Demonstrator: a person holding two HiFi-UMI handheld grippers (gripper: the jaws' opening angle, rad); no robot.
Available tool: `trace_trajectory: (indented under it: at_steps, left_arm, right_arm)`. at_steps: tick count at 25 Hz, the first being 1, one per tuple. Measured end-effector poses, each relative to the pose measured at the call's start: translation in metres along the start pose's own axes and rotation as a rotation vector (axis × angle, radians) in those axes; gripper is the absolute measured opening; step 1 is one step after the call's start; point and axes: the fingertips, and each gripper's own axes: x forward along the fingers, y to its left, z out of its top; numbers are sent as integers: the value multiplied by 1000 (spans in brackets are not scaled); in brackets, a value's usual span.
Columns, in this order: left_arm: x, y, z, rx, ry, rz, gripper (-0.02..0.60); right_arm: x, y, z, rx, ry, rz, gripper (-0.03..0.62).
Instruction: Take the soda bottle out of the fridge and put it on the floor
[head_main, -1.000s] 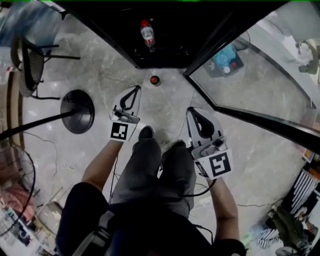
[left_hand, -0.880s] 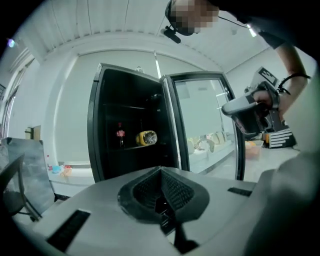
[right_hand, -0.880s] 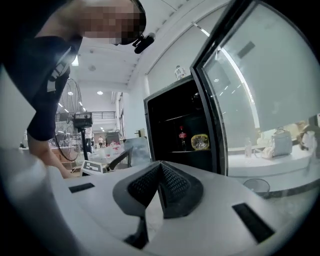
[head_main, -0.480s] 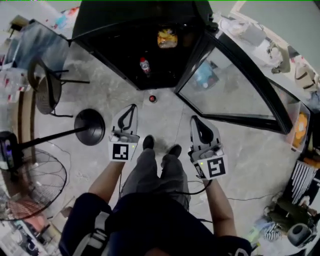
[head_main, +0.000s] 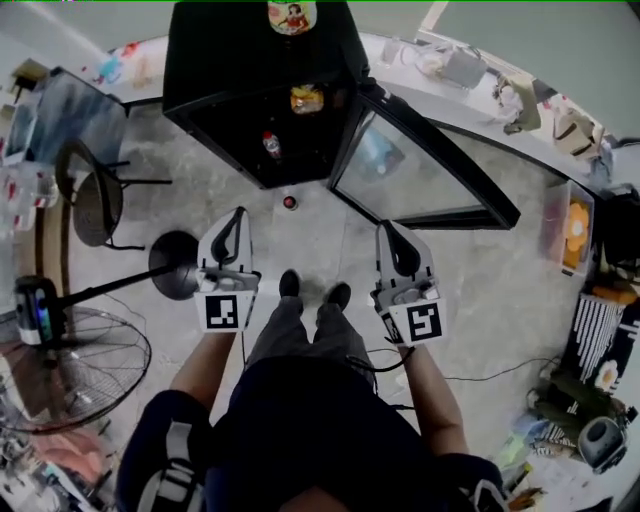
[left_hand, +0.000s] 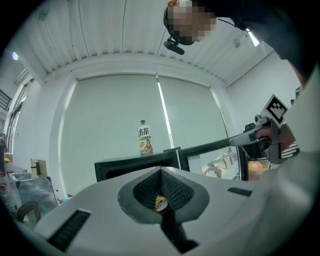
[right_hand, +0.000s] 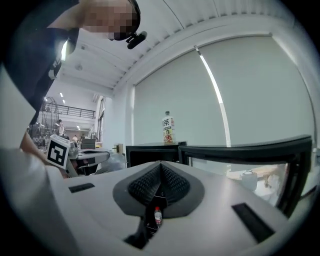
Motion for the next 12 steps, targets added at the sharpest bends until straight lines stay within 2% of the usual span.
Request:
trace_trajectory:
  at_steps: [6, 12]
  left_arm:
    - [-24, -9, 51, 12, -18, -24, 23]
    - [-41, -18, 78, 1, -59, -29, 23]
  right_arm:
    - [-35, 3, 42, -27, 1, -50, 20]
    - [-63, 11, 57, -44, 9, -92, 20]
